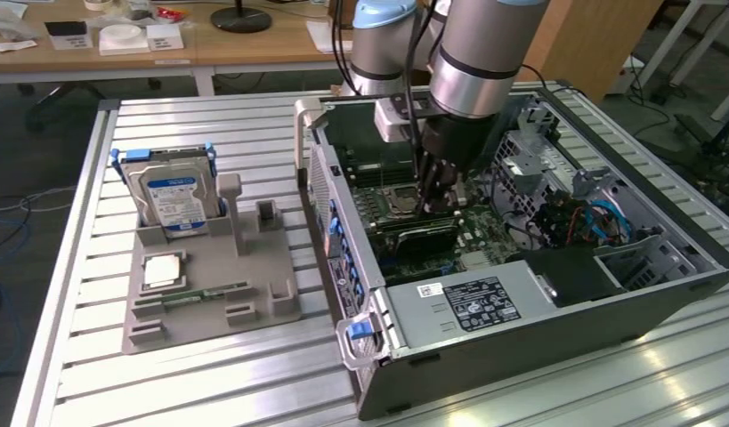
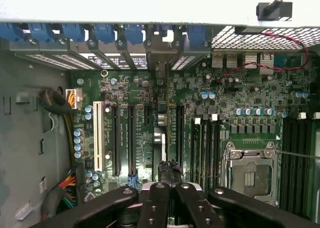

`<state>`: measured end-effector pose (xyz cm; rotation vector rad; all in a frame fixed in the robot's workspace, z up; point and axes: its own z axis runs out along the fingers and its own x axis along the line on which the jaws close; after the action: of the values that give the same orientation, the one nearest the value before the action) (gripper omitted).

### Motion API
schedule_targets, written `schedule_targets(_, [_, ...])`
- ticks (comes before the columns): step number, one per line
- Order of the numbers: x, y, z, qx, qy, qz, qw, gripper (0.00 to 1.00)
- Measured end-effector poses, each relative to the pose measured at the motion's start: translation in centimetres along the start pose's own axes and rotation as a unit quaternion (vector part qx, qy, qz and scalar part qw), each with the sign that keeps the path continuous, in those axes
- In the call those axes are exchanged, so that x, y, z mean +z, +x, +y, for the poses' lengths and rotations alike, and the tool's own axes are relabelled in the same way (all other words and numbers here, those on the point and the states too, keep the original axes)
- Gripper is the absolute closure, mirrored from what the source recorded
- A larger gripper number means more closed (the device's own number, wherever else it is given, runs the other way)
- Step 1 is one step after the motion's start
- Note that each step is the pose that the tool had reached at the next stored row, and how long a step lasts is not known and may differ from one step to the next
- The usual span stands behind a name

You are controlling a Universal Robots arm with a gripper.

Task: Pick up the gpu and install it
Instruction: 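Press down on the gpu until it lock into place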

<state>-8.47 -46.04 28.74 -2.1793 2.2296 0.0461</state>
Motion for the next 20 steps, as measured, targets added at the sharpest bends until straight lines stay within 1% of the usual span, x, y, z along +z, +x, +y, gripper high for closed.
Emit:
schedule_targets(7, [0.08, -0.2, 0.01, 0.0, 0.0, -0.0001, 1.0, 0.89])
schedule_targets(15, [0.89, -0.2, 0.02, 0.0, 0.0, -0.0001, 1.0, 0.89])
schedule_targets(20, [1.06, -0.3, 0.19, 0.0, 0.0, -0.0001, 1.0, 0.89])
